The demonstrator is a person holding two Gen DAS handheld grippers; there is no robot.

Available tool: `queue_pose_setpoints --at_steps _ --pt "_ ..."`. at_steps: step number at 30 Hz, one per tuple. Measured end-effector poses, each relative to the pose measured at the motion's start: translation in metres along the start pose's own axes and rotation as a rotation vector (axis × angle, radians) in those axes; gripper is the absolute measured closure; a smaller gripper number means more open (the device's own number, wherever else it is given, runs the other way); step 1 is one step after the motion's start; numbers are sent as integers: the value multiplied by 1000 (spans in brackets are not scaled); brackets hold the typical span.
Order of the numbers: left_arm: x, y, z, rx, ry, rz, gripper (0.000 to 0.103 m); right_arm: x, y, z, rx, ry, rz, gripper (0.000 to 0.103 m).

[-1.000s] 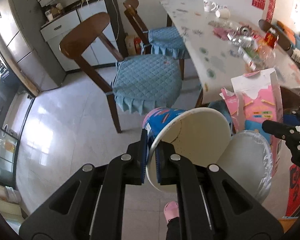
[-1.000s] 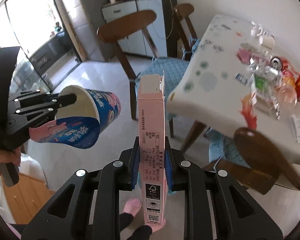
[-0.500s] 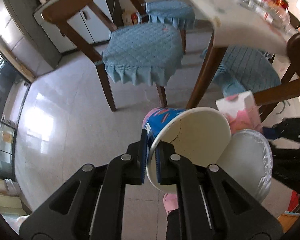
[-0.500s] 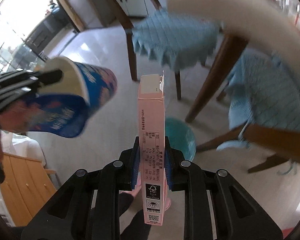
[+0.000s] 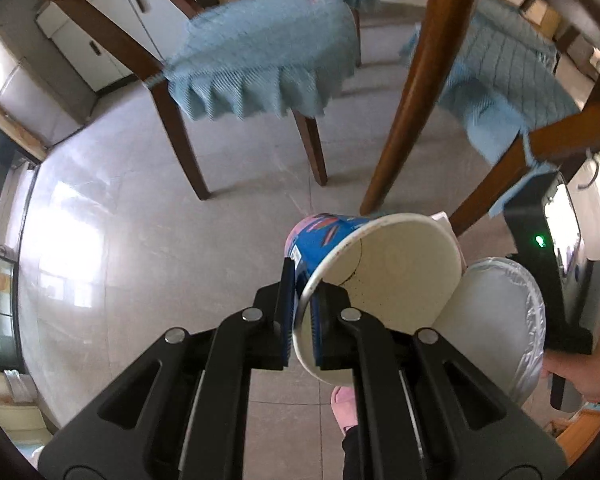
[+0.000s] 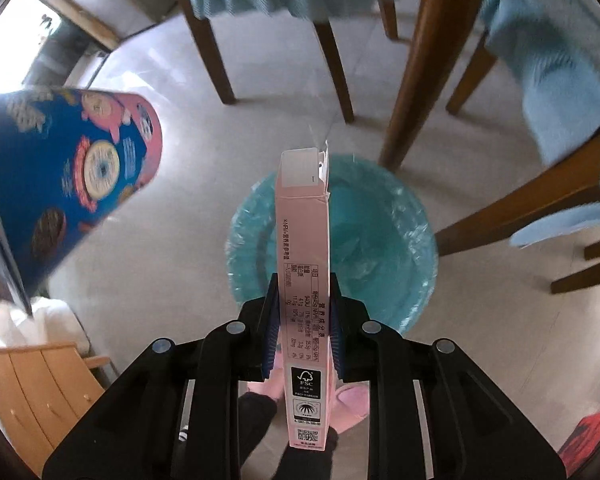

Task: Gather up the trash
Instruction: 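Open the left gripper over the bin while the right gripper releases the PRETZ box into it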

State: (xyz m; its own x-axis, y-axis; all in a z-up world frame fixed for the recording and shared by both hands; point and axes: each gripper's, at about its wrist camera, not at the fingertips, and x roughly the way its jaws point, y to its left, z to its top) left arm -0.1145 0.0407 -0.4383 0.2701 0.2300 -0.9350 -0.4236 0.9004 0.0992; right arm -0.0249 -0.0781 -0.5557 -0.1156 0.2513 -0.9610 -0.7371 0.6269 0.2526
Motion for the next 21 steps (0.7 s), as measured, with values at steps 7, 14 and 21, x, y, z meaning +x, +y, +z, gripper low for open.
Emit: queue_pose_setpoints --at_steps 7,14,21 --pt "61 -16 -19 30 47 -45 97 48 -11 0 56 17 -23 79" --pt "120 -38 -28 73 99 -84 96 65 -34 -2 135 48 -50 75" --pt "132 -56 -27 121 104 -86 72 53 -44 -10 121 38 -50 54"
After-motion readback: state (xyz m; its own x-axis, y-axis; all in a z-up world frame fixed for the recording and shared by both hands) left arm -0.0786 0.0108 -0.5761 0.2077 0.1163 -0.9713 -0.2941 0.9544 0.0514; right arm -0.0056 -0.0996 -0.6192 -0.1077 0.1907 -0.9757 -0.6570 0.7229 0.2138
